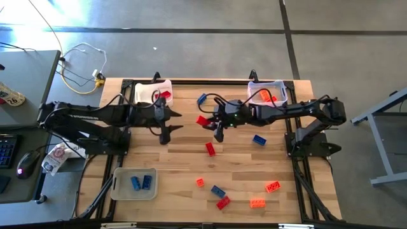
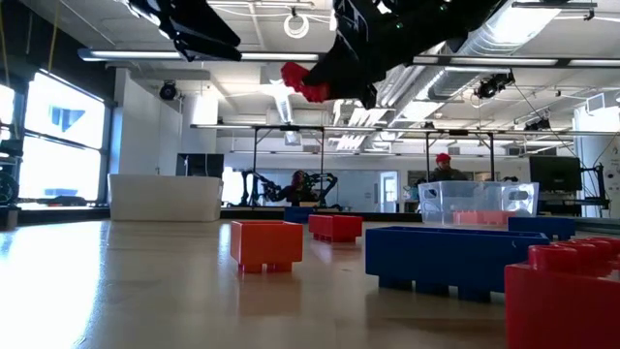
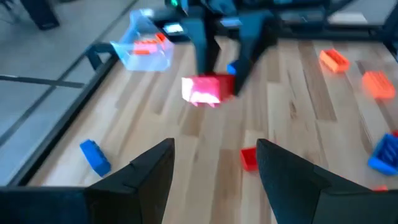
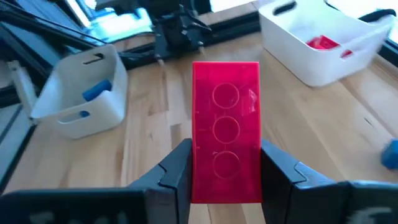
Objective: Sort & place blocks by color
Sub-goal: Put the red game piece into the white bin
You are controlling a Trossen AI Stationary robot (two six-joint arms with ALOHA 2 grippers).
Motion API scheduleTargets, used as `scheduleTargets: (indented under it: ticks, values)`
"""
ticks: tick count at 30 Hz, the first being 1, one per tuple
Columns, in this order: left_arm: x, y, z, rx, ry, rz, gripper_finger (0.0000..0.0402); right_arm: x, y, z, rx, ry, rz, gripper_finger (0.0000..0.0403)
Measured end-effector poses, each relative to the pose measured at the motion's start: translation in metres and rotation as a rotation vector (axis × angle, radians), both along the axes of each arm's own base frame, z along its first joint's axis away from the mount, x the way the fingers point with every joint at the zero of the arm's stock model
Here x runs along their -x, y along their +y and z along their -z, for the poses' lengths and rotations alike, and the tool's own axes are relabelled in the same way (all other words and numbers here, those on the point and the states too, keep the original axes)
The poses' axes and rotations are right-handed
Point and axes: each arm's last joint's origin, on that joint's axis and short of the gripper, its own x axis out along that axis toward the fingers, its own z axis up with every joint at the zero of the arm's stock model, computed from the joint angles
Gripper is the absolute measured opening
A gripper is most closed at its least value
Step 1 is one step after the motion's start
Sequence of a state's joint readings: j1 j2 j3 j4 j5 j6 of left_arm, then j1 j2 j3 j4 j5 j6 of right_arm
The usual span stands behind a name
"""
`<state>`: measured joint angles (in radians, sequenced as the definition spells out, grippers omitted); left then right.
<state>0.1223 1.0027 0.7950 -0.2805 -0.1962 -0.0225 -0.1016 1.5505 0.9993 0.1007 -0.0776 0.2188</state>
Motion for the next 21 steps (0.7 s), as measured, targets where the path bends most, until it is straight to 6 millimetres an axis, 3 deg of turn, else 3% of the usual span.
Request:
scheduleTargets:
  ticks: [11,21]
  values:
    - [-0.005,0.008,-0.015,0.039,-0.113,0.047,0.0212,-0.004,0.003,-0.010,0.070,-0.119,-0.138,0.0111]
    - [-0.007,0.009,-0.019,0.038,-0.159,0.027,0.0213,-0.005,0.004,-0.011,0.085,-0.132,-0.157,0.0111]
